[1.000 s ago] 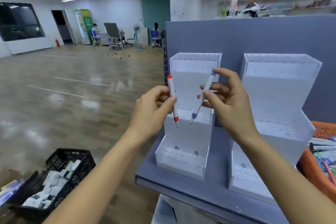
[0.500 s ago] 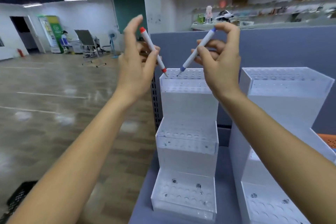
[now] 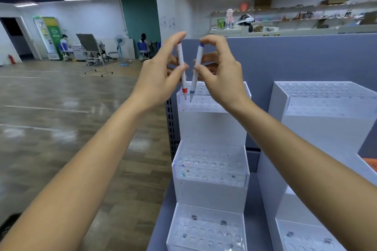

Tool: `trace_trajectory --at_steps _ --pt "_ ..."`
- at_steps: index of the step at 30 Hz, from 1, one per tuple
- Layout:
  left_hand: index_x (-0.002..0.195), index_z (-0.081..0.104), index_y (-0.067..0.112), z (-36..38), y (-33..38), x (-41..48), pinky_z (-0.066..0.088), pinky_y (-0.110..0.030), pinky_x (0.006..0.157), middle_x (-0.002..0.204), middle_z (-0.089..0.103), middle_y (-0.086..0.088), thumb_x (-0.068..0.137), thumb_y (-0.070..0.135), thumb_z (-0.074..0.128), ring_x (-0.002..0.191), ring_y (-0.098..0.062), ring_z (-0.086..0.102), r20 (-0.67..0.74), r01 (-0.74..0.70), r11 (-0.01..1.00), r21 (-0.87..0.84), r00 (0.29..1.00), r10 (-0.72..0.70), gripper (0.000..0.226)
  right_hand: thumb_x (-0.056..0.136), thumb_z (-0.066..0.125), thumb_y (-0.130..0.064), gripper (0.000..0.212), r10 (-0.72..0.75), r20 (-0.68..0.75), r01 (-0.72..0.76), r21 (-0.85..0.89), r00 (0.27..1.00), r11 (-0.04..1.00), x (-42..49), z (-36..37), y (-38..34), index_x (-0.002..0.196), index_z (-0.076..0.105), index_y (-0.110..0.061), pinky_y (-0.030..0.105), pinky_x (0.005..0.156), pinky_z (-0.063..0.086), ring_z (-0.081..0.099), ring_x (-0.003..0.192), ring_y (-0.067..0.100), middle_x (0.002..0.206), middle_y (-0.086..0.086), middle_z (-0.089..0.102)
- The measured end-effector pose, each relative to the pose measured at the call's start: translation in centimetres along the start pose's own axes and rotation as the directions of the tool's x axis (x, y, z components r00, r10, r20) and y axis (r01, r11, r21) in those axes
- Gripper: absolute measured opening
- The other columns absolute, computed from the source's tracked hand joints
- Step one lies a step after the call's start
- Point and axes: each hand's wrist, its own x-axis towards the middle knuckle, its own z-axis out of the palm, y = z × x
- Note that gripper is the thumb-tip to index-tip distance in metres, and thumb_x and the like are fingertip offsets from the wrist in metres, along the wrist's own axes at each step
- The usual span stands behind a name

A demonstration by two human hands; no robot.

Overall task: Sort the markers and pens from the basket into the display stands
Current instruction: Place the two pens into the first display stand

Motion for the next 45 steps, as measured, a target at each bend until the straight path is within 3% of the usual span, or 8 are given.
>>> trace_trajectory --at_steps 5,9,12,16,21,30,37,45 --pt "0.142 0.034 0.035 0.2 -0.4 -0.3 0.055 -0.024 0.081 0.098 0.066 0.007 0.093 0.013 0.055 0.079 -0.002 0.065 0.148 -0.051 0.997 0.061 0.988 0.041 0.057 0.082 0.065 -0.006 0.040 -0.010 0.083 0.017 -0.086 0.996 0.996 0.0 0.4 0.3 0.117 0.049 -0.020 0.037 0.073 0.056 0.066 0.072 0.011 0.081 -0.007 0.065" --pt "0.140 0.034 0.037 0.3 -0.8 -0.2 0.051 -0.016 0.075 0.080 0.063 0.008 0.093 0.017 0.053 0.074 -0.003 0.064 0.147 -0.022 0.998 0.058 0.989 0.013 0.054 0.082 0.066 -0.008 0.039 -0.001 0.101 0.014 -0.128 0.995 0.992 0.3 0.3 0.2 0.115 0.049 -0.021 0.039 0.074 0.055 0.065 0.069 0.014 0.078 -0.002 0.065" --pt "0.139 0.035 0.034 0.3 -1.1 0.2 0.051 -0.019 0.074 0.076 0.065 0.000 0.093 0.018 0.054 0.071 -0.007 0.064 0.161 0.036 0.999 0.013 0.986 -0.038 0.052 0.082 0.068 -0.010 0.039 0.011 0.109 0.004 -0.140 0.994 0.990 0.5 0.3 0.2 0.115 0.049 -0.021 0.038 0.074 0.055 0.065 0.069 0.013 0.077 -0.002 0.065" --pt "0.137 0.038 0.028 0.3 -1.5 0.2 0.040 -0.015 0.061 0.070 0.064 0.000 0.093 0.021 0.057 0.061 -0.007 0.053 0.157 -0.024 0.993 0.119 0.988 0.005 0.049 0.083 0.067 -0.009 0.039 0.017 0.144 0.003 -0.134 0.989 0.991 0.7 0.2 0.2 0.116 0.049 -0.021 0.037 0.074 0.056 0.065 0.069 0.013 0.077 -0.002 0.063" --pt "0.136 0.037 0.030 0.2 -1.6 0.0 0.040 -0.018 0.062 0.071 0.066 -0.001 0.092 0.021 0.057 0.061 -0.012 0.052 0.152 -0.022 0.996 0.089 0.988 0.008 0.049 0.085 0.066 -0.010 0.038 0.032 0.213 0.000 -0.148 0.977 0.989 1.0 0.2 -0.1 0.117 0.050 -0.023 0.033 0.073 0.056 0.063 0.070 0.013 0.079 0.001 0.062" --pt "0.139 0.035 0.032 1.0 -2.2 -1.5 0.044 -0.027 0.073 0.075 0.067 0.002 0.092 0.019 0.057 0.070 -0.017 0.056 0.127 0.040 0.999 0.025 0.991 -0.043 0.054 0.083 0.065 -0.007 0.040 0.008 0.257 0.051 -0.219 0.966 0.974 0.8 0.0 -0.1 0.116 0.044 -0.017 0.041 0.073 0.054 0.062 0.070 0.018 0.078 0.002 0.061" --pt "0.141 0.033 0.034 1.4 -2.4 -1.8 0.045 -0.025 0.076 0.079 0.068 0.002 0.093 0.022 0.057 0.072 -0.016 0.058 0.099 0.044 0.999 -0.010 0.994 -0.043 0.055 0.085 0.064 -0.007 0.038 -0.020 0.253 0.087 -0.254 0.967 0.963 -0.1 0.3 0.0 0.117 0.044 -0.014 0.044 0.075 0.052 0.061 0.073 0.021 0.080 0.002 0.062" --pt "0.147 0.028 0.029 2.0 -2.3 -2.5 0.042 -0.008 0.072 0.078 0.065 0.015 0.093 0.017 0.058 0.074 -0.002 0.060 0.026 0.046 0.998 0.031 0.999 -0.046 0.063 0.086 0.060 -0.006 0.049 -0.020 0.189 0.077 -0.299 0.982 0.951 -1.0 0.8 -0.1 0.129 0.038 -0.011 0.045 0.076 0.051 0.061 0.077 0.026 0.082 0.003 0.063"
